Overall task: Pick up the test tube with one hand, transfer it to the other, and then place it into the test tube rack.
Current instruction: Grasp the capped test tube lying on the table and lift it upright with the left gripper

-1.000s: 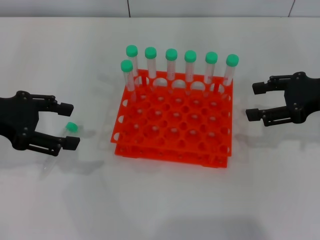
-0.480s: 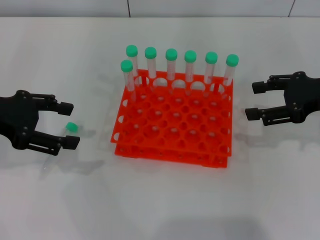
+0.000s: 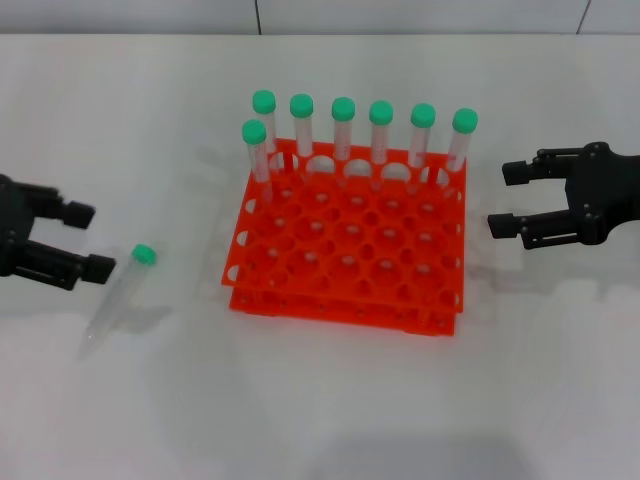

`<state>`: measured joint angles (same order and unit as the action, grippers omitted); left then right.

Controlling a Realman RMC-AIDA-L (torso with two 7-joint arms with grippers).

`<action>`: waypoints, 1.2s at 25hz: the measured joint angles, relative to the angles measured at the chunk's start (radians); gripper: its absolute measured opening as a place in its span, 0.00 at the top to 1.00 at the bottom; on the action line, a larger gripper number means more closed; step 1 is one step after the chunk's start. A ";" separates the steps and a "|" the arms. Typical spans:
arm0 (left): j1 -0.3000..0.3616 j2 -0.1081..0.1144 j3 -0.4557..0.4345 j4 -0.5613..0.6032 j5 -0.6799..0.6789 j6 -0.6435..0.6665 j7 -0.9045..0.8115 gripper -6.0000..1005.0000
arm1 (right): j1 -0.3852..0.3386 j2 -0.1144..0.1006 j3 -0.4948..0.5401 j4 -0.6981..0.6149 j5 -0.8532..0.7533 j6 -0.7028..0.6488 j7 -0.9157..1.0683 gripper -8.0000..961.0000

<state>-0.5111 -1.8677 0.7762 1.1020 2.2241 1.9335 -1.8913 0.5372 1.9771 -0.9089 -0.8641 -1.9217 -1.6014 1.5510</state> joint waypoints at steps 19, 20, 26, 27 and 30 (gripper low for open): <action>-0.110 -0.041 0.005 -0.036 0.430 -0.055 -0.183 0.12 | 0.009 0.025 0.001 -0.003 0.008 0.034 -0.014 0.18; -0.110 -0.043 0.005 -0.044 0.433 -0.062 -0.185 0.12 | 0.008 0.025 0.001 -0.003 0.010 0.034 -0.014 0.18; -0.116 -0.066 0.004 -0.094 0.471 -0.123 -0.218 0.12 | 0.008 0.025 0.001 -0.003 0.015 0.034 -0.017 0.18; -0.117 -0.067 0.005 -0.098 0.472 -0.127 -0.223 0.12 | 0.008 0.025 0.001 -0.003 0.016 0.034 -0.017 0.18; -0.118 -0.069 0.007 -0.106 0.481 -0.146 -0.240 0.12 | 0.009 0.025 0.001 -0.003 0.016 0.034 -0.020 0.18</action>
<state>-0.6294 -1.9371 0.7832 0.9958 2.7049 1.7880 -2.1309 0.5466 2.0018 -0.9081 -0.8668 -1.9055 -1.5671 1.5314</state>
